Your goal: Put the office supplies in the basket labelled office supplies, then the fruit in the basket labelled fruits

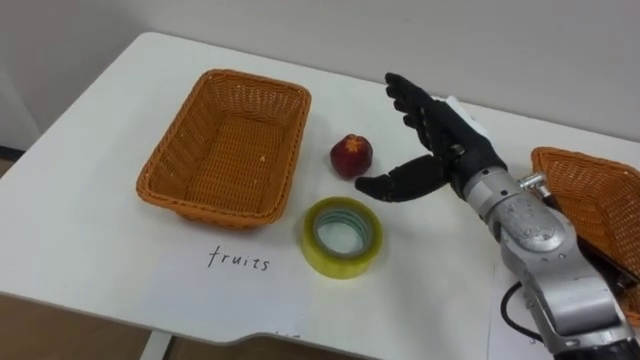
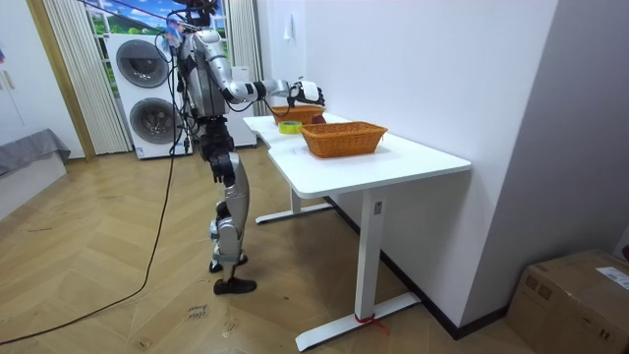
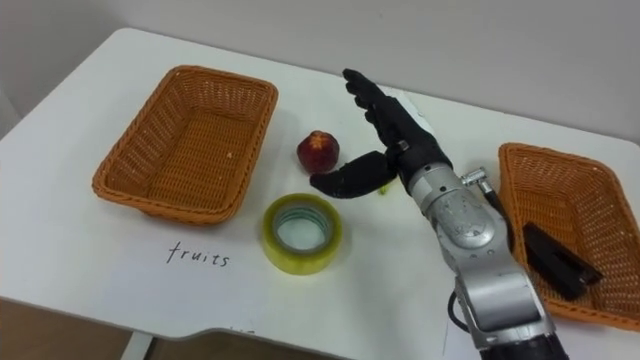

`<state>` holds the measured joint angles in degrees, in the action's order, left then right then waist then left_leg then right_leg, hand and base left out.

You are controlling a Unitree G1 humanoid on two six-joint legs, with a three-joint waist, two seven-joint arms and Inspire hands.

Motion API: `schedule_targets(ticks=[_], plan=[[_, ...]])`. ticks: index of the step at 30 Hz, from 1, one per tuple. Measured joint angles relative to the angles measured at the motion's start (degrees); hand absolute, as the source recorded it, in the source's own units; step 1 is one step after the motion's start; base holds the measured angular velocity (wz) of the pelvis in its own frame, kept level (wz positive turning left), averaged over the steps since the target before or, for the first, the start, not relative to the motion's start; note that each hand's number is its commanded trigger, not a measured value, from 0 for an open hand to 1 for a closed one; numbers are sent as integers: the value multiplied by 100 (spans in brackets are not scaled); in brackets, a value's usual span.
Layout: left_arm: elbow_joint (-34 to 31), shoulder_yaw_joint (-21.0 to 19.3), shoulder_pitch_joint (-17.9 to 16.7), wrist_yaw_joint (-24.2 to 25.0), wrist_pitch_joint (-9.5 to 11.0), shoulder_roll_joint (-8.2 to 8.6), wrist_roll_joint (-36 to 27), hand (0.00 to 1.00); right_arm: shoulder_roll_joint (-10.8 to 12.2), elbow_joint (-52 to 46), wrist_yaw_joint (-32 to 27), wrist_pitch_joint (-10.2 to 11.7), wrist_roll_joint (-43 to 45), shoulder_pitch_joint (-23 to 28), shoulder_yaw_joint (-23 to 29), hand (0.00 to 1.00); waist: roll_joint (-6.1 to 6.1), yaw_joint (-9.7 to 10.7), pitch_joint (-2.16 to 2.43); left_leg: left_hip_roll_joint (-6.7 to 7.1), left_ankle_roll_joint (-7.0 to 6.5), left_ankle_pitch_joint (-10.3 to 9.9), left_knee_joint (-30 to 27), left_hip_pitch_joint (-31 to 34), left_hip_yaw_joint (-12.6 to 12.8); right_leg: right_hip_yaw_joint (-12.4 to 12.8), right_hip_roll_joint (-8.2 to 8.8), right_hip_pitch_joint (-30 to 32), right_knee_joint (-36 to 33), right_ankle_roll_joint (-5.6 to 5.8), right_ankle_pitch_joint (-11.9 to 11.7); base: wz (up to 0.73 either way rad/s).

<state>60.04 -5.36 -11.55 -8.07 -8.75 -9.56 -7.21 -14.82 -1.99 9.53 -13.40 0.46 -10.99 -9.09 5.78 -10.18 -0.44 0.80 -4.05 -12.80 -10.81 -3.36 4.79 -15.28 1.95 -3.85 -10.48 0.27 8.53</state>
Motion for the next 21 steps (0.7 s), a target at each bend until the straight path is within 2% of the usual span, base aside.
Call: schedule_targets(ticks=[5,13,15,17,21], plan=[[-12,3,56,-1,-5,13,-2,0,0,137,-2,0,31,0,-115,0,-51,-2,-19,1,0,0,-1,4,-11,9,-2,1,-1,0,0,0],[-20,-4,29,-22,-49,14,70,0,0,223,6,0,478,0,-151,0,-98,3,-12,2,0,1,-7,14,-32,18,-2,5,-2,0,0,0],[-33,-5,11,-19,-77,14,116,0,0,246,26,-1,638,0,-151,0,-91,2,-6,2,0,1,-10,17,-32,17,-3,7,-3,0,0,0],[-83,-7,14,-16,-103,12,177,0,0,309,90,-1,741,0,-150,0,-70,7,25,2,1,1,-50,17,-33,14,1,6,-4,0,0,0],[-189,-7,-23,11,-124,11,178,0,0,367,254,-50,772,5,-153,0,-28,-10,56,2,0,1,-53,22,-34,3,7,6,-13,0,0,0]])
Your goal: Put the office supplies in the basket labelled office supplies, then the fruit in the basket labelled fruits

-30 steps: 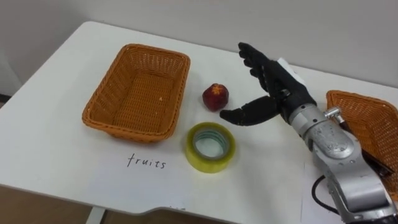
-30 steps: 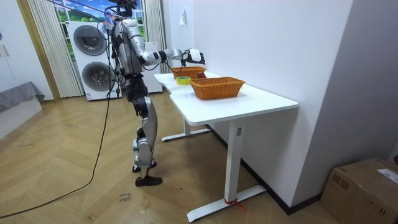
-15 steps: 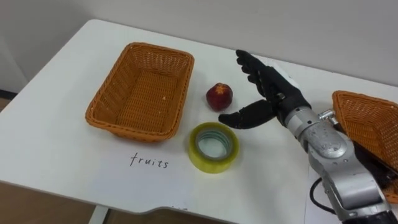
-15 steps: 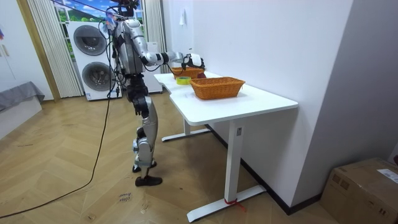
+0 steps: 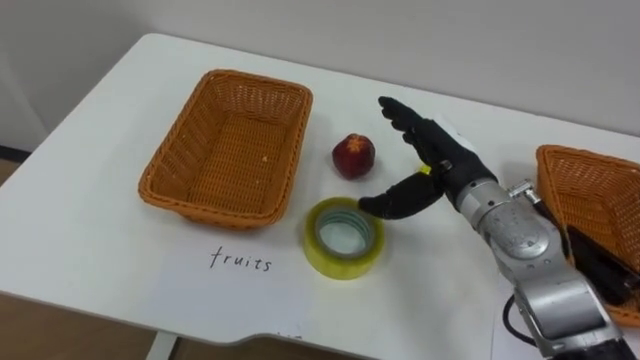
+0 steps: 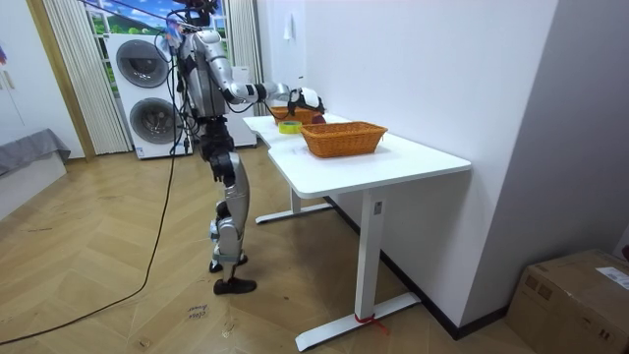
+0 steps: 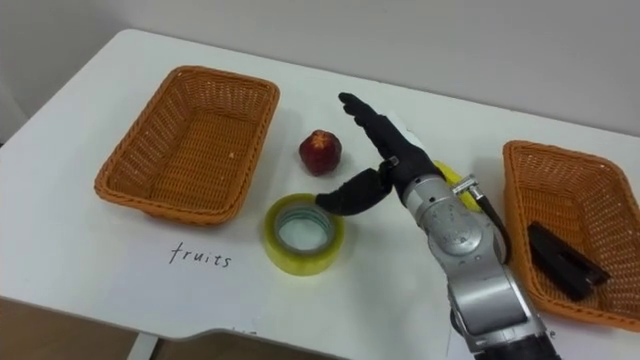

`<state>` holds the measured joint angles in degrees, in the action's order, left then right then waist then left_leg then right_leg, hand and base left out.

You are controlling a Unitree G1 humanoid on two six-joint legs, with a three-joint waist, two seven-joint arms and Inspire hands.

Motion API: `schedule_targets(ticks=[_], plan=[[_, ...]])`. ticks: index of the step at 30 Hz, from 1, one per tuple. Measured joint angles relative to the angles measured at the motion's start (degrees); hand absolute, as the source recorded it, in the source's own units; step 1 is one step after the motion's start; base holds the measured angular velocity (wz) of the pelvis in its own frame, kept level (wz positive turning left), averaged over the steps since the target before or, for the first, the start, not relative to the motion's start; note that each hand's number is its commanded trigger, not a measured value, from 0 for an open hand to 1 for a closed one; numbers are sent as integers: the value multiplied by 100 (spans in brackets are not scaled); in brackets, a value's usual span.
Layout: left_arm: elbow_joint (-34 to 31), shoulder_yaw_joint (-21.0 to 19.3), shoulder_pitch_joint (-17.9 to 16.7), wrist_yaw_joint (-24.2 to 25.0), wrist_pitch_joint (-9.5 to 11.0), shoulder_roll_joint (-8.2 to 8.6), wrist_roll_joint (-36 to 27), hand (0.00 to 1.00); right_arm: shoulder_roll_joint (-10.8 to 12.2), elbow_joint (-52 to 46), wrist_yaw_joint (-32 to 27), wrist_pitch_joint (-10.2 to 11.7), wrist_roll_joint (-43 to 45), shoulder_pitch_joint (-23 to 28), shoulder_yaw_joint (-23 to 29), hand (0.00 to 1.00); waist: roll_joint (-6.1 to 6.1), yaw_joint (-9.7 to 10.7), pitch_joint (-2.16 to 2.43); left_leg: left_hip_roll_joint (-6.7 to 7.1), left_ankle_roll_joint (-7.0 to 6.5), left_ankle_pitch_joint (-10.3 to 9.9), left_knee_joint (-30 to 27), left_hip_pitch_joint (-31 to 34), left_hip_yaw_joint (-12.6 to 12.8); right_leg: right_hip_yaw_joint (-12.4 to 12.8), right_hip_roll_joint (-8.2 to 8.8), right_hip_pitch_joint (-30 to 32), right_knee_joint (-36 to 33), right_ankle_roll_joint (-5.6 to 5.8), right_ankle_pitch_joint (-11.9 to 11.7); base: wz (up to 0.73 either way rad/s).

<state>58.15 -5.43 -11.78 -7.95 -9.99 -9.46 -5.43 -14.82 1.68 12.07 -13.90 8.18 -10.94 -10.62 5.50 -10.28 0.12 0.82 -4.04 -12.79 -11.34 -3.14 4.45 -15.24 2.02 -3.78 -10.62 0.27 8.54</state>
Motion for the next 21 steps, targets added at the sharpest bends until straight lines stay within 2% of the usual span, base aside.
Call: schedule_targets(ticks=[2,12,18,21], plan=[[-73,1,-23,15,-4,-4,0,0,0,0,90,0,16,0,0,0,23,2,13,0,0,0,3,6,0,-30,0,-8,-1,0,0,0],[-131,1,-53,17,-3,-5,2,0,2,2,478,-8,245,0,0,0,68,-40,-5,5,3,1,-23,45,-7,-55,-1,12,-2,0,0,0],[-131,-8,-41,108,-2,-21,-9,0,2,110,687,-14,771,0,0,0,120,-56,-20,5,2,1,-31,52,-12,-66,26,19,1,0,0,0],[-131,-9,-19,158,-1,-20,-9,0,2,195,816,-119,1118,0,0,0,137,-95,-29,5,2,1,-17,53,-11,-66,25,22,2,0,0,0]])
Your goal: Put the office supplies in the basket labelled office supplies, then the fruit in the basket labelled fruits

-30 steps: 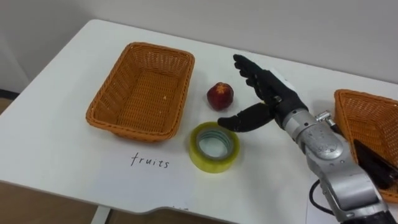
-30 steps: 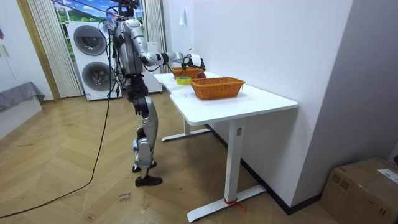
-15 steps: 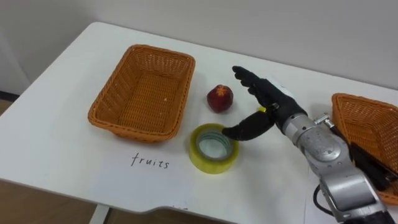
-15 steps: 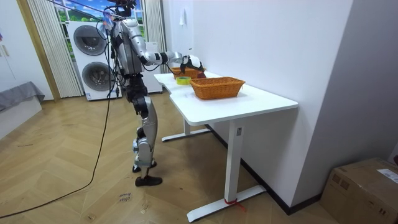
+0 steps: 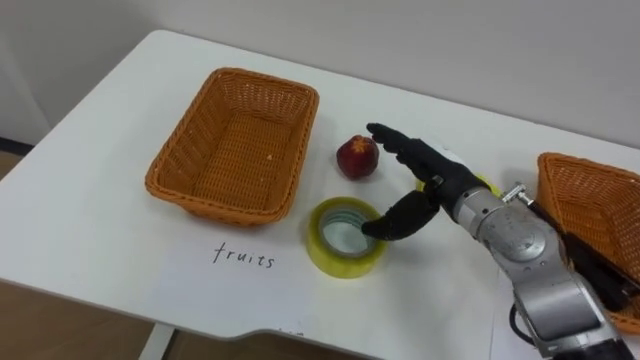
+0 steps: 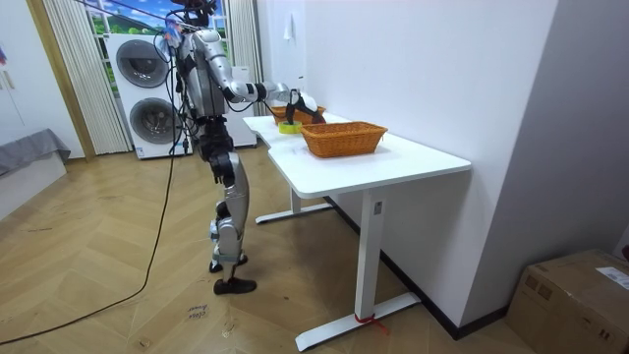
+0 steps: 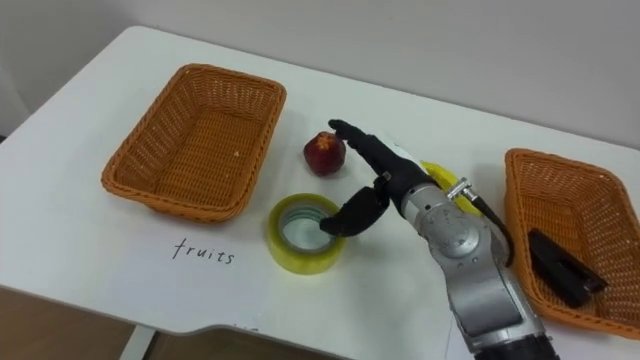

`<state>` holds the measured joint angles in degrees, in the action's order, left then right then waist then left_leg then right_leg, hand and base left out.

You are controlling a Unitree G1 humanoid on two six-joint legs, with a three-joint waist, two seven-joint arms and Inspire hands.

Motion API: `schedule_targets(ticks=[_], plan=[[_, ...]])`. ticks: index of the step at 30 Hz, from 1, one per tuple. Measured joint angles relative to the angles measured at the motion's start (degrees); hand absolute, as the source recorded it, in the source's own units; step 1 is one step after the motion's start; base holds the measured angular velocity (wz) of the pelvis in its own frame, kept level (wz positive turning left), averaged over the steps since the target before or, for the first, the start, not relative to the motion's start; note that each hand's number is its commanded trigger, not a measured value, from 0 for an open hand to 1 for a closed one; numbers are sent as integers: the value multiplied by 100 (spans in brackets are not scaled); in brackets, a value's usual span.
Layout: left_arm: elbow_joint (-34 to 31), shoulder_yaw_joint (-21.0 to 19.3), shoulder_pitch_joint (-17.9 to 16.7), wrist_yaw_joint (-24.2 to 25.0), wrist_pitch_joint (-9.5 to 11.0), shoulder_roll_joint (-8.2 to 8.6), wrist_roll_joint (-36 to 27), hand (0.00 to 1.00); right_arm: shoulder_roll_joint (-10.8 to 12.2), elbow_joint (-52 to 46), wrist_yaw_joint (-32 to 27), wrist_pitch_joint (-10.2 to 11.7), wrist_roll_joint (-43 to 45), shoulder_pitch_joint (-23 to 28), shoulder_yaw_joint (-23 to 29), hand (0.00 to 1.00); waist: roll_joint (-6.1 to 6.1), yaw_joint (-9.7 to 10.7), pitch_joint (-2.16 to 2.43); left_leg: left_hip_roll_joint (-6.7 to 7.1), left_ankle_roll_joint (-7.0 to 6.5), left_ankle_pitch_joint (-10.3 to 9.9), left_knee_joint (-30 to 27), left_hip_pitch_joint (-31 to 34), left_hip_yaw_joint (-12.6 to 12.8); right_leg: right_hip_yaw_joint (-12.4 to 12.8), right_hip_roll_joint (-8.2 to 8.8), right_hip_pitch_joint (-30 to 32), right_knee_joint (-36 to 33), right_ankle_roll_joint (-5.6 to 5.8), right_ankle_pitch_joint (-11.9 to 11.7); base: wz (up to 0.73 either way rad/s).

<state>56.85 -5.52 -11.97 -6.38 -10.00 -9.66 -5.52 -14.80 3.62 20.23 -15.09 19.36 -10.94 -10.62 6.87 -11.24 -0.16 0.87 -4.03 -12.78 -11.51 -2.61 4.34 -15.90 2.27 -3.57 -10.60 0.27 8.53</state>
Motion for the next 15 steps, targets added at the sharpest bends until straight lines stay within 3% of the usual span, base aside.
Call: schedule_targets(ticks=[8,15], plan=[[-145,0,-53,99,-2,-4,-3,0,12,-2,228,-20,427,-1,32,0,-2,0,-1,0,0,0,-7,5,3,2,-3,3,-3,0,0,0],[-252,11,-63,95,-2,4,-34,0,39,-36,443,-205,620,-36,40,0,-1,-15,0,-2,1,1,-7,1,6,0,-30,2,-4,0,0,0]])
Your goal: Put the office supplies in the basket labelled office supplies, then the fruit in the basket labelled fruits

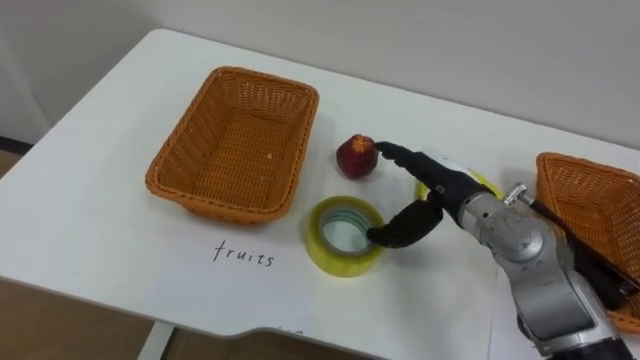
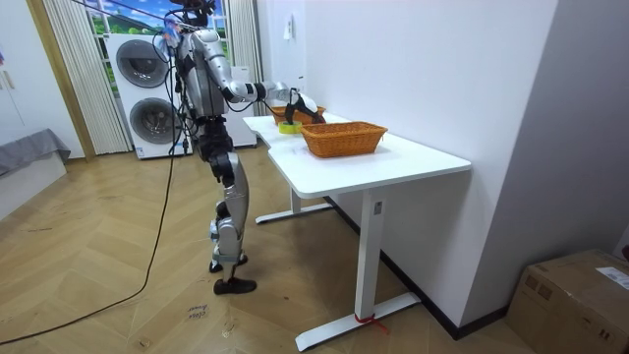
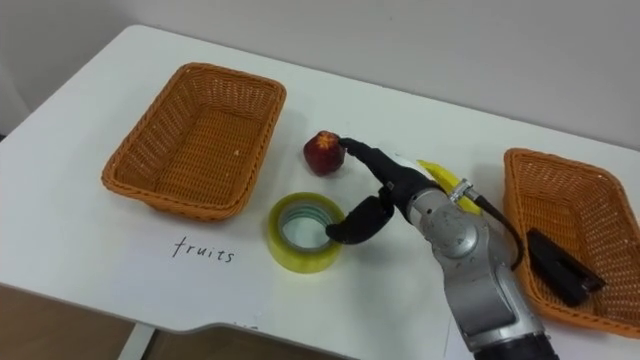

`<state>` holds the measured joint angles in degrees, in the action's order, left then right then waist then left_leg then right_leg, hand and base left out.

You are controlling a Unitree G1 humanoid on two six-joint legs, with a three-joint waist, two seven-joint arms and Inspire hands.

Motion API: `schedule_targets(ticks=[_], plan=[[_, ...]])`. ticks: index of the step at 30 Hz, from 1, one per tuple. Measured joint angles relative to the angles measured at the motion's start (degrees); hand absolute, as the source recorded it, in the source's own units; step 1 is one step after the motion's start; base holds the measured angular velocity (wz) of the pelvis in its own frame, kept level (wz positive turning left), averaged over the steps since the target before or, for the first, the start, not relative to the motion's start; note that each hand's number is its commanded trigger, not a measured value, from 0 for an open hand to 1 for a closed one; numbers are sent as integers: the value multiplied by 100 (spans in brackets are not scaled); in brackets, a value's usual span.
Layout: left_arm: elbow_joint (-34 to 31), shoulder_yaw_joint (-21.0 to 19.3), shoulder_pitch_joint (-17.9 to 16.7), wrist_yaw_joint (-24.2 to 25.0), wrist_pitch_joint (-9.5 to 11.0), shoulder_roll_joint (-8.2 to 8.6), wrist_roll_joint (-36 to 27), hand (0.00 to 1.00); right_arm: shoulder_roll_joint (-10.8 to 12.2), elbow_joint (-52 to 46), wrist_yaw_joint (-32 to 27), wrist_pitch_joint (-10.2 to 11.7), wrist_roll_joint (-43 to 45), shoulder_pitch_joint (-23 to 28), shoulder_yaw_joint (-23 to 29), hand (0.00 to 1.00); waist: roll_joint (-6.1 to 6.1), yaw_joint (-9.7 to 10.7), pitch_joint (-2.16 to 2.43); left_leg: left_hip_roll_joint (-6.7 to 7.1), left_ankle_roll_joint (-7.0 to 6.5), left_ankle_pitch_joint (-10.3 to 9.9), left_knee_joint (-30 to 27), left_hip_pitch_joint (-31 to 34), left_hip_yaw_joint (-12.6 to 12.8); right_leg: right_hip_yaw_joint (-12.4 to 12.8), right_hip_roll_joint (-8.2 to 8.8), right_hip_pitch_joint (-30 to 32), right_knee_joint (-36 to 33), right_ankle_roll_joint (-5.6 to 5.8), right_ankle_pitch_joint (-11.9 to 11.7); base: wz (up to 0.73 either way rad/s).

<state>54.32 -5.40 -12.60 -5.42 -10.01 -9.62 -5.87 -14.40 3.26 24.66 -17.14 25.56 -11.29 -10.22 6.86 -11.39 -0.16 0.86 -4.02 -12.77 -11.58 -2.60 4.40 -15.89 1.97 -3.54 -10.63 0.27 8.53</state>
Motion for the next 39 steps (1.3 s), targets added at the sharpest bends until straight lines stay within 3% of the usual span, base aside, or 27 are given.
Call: schedule_targets(ticks=[16,21,32,39], plan=[[-49,2,-11,3,-3,-13,0,0,80,-242,516,-251,435,-6,9,0,44,-6,-6,0,0,0,5,4,-4,-2,2,2,-3,0,0,0],[-74,5,-23,-19,-5,-9,-14,0,121,-334,699,-422,462,-5,4,0,45,-6,-7,0,0,0,4,4,-3,1,-1,2,-3,0,0,0],[31,7,-42,-61,-126,-23,-360,0,118,23,546,-548,-1006,-11,-25,0,81,-18,-30,0,3,0,6,-8,-7,2,-14,-11,4,0,0,0],[4,8,-45,-64,-189,-19,-358,0,121,160,400,-555,-1358,-11,-61,0,81,-32,-30,1,3,0,9,-6,-21,0,-14,-13,5,0,0,0]])
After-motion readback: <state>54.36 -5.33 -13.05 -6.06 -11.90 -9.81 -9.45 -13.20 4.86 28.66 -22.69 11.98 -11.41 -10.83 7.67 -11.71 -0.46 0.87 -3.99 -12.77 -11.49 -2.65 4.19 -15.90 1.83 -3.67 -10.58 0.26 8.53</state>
